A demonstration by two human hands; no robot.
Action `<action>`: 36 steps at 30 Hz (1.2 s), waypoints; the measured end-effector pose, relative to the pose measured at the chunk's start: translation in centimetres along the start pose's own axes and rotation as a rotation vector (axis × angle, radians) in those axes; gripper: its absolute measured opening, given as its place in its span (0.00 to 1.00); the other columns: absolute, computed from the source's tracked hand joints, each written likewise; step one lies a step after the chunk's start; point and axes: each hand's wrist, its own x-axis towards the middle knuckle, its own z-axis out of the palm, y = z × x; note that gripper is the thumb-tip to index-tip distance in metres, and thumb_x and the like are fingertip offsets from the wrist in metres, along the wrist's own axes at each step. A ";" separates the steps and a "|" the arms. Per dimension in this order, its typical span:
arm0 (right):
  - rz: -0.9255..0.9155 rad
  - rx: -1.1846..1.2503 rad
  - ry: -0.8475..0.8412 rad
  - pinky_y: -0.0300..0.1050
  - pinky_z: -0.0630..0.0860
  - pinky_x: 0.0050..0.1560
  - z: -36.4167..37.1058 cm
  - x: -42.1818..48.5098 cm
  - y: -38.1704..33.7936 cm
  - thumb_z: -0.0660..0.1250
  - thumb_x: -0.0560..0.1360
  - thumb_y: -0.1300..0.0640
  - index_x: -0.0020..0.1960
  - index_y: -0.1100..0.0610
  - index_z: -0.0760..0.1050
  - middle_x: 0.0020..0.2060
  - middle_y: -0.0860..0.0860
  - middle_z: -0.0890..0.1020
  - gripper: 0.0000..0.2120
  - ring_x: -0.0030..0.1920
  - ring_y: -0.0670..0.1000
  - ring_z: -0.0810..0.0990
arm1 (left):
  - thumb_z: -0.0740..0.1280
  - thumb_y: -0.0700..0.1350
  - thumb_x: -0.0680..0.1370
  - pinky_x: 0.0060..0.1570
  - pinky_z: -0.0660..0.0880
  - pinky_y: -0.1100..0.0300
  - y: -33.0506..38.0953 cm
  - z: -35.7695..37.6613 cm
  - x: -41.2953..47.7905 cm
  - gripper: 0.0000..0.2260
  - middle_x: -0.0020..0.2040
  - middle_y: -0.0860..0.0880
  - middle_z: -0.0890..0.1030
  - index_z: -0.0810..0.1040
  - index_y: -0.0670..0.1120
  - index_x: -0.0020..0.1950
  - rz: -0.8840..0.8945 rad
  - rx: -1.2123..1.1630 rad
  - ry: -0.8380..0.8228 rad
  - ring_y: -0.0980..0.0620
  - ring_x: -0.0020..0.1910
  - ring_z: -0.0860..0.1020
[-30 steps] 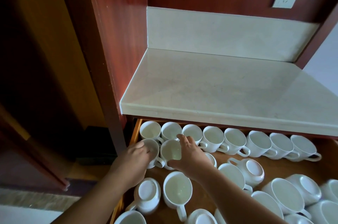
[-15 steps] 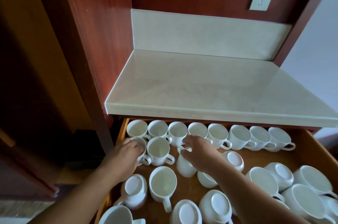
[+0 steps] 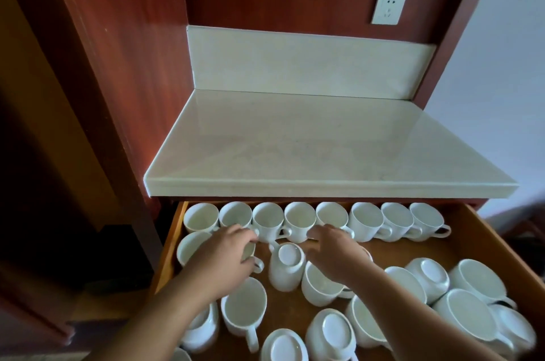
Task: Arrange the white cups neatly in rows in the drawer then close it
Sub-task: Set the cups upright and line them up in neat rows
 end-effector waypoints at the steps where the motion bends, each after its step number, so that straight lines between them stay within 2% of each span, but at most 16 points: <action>1: -0.006 -0.046 -0.016 0.46 0.76 0.50 -0.2 -0.5 0.6 0.63 0.76 0.47 0.62 0.49 0.76 0.55 0.47 0.79 0.16 0.58 0.52 0.77 | 0.67 0.49 0.77 0.59 0.73 0.59 1.1 0.6 0.6 0.17 0.64 0.58 0.74 0.75 0.57 0.67 0.008 -0.029 -0.027 0.56 0.62 0.74; 4: -0.054 -0.132 -0.053 0.46 0.71 0.59 -0.2 -2.2 1.8 0.66 0.75 0.45 0.69 0.44 0.72 0.64 0.47 0.77 0.23 0.66 0.52 0.75 | 0.67 0.48 0.76 0.63 0.73 0.55 3.6 2.9 2.3 0.23 0.69 0.56 0.69 0.69 0.56 0.72 0.054 -0.013 -0.132 0.53 0.66 0.73; 7: -0.166 -0.037 -0.060 0.39 0.68 0.59 -0.4 -3.4 2.4 0.70 0.72 0.50 0.72 0.38 0.68 0.67 0.42 0.75 0.29 0.67 0.48 0.74 | 0.65 0.43 0.76 0.67 0.70 0.53 5.4 4.9 3.5 0.27 0.74 0.53 0.63 0.64 0.54 0.75 0.096 0.110 -0.207 0.48 0.72 0.67; 8: -0.172 -0.023 -0.069 0.38 0.68 0.59 -0.3 -3.6 2.7 0.71 0.73 0.51 0.72 0.40 0.68 0.68 0.43 0.74 0.29 0.68 0.48 0.72 | 0.65 0.43 0.77 0.67 0.70 0.53 5.7 5.5 3.7 0.27 0.75 0.51 0.63 0.64 0.53 0.75 0.109 0.169 -0.216 0.47 0.72 0.67; 12: -0.134 -0.056 -0.085 0.47 0.70 0.63 0.5 -3.9 3.7 0.73 0.71 0.46 0.75 0.49 0.62 0.71 0.49 0.68 0.36 0.70 0.53 0.70 | 0.66 0.50 0.77 0.64 0.73 0.51 6.3 7.1 4.0 0.28 0.73 0.49 0.65 0.61 0.54 0.75 0.097 0.337 -0.256 0.45 0.70 0.69; 15: -0.138 -0.070 -0.088 0.49 0.72 0.62 0.9 -3.7 4.1 0.73 0.70 0.46 0.74 0.50 0.61 0.71 0.50 0.68 0.37 0.69 0.55 0.71 | 0.67 0.47 0.75 0.63 0.74 0.49 6.8 7.2 4.0 0.30 0.74 0.48 0.64 0.61 0.54 0.75 0.071 0.391 -0.282 0.44 0.69 0.70; 18: -0.140 -0.027 -0.055 0.47 0.71 0.61 0.8 -3.6 4.4 0.72 0.71 0.45 0.75 0.46 0.62 0.72 0.48 0.68 0.35 0.70 0.53 0.70 | 0.67 0.47 0.73 0.58 0.76 0.49 7.1 6.6 4.0 0.25 0.71 0.47 0.66 0.66 0.53 0.70 0.079 0.443 -0.286 0.44 0.65 0.73; 20: -0.123 -0.001 -0.046 0.47 0.70 0.62 0.4 -3.5 4.7 0.71 0.72 0.44 0.74 0.44 0.63 0.71 0.47 0.69 0.33 0.70 0.53 0.70 | 0.68 0.49 0.72 0.57 0.76 0.50 6.9 6.1 4.0 0.24 0.72 0.49 0.65 0.68 0.53 0.68 0.086 0.408 -0.288 0.45 0.65 0.74; 23: -0.076 0.072 -0.015 0.47 0.72 0.65 -0.6 -2.9 5.0 0.70 0.71 0.41 0.70 0.43 0.70 0.64 0.47 0.75 0.28 0.66 0.51 0.73 | 0.68 0.49 0.73 0.57 0.76 0.52 6.3 5.1 3.7 0.25 0.71 0.53 0.67 0.70 0.54 0.70 0.078 0.303 -0.250 0.48 0.66 0.73; 26: -0.025 0.151 -0.006 0.46 0.78 0.56 -1.8 -2.5 4.9 0.71 0.70 0.42 0.62 0.47 0.76 0.56 0.46 0.80 0.22 0.57 0.48 0.79 | 0.68 0.49 0.72 0.58 0.75 0.55 5.7 4.1 3.6 0.31 0.64 0.56 0.69 0.67 0.59 0.75 0.060 0.220 -0.211 0.52 0.65 0.73; 29: -0.017 0.303 -0.007 0.45 0.80 0.51 -2.9 -2.1 4.2 0.73 0.71 0.46 0.59 0.53 0.79 0.50 0.47 0.83 0.19 0.54 0.48 0.81 | 0.73 0.57 0.70 0.59 0.74 0.57 5.6 2.6 3.9 0.33 0.64 0.58 0.69 0.67 0.62 0.74 0.012 0.174 -0.174 0.55 0.63 0.75; 31: -0.007 0.394 -0.023 0.45 0.79 0.55 -3.3 -1.9 3.5 0.74 0.69 0.44 0.59 0.52 0.79 0.51 0.48 0.83 0.22 0.54 0.47 0.82 | 0.74 0.62 0.68 0.57 0.75 0.58 5.8 1.2 3.9 0.34 0.65 0.59 0.70 0.68 0.62 0.72 -0.065 0.100 -0.132 0.56 0.61 0.76; 34: -0.024 0.546 -0.062 0.45 0.77 0.63 -3.6 -1.4 2.4 0.77 0.63 0.37 0.67 0.44 0.75 0.62 0.43 0.80 0.34 0.60 0.41 0.78 | 0.76 0.62 0.66 0.46 0.78 0.62 6.3 -1.0 3.5 0.30 0.56 0.61 0.75 0.73 0.62 0.66 -0.225 -0.144 -0.015 0.58 0.49 0.81; 36: -0.065 0.648 -0.089 0.49 0.76 0.65 -3.5 -1.2 1.5 0.79 0.58 0.36 0.68 0.40 0.72 0.65 0.42 0.78 0.40 0.63 0.43 0.78 | 0.78 0.63 0.65 0.42 0.77 0.63 6.4 -2.3 3.1 0.26 0.52 0.61 0.81 0.77 0.60 0.60 -0.311 -0.350 0.043 0.62 0.45 0.81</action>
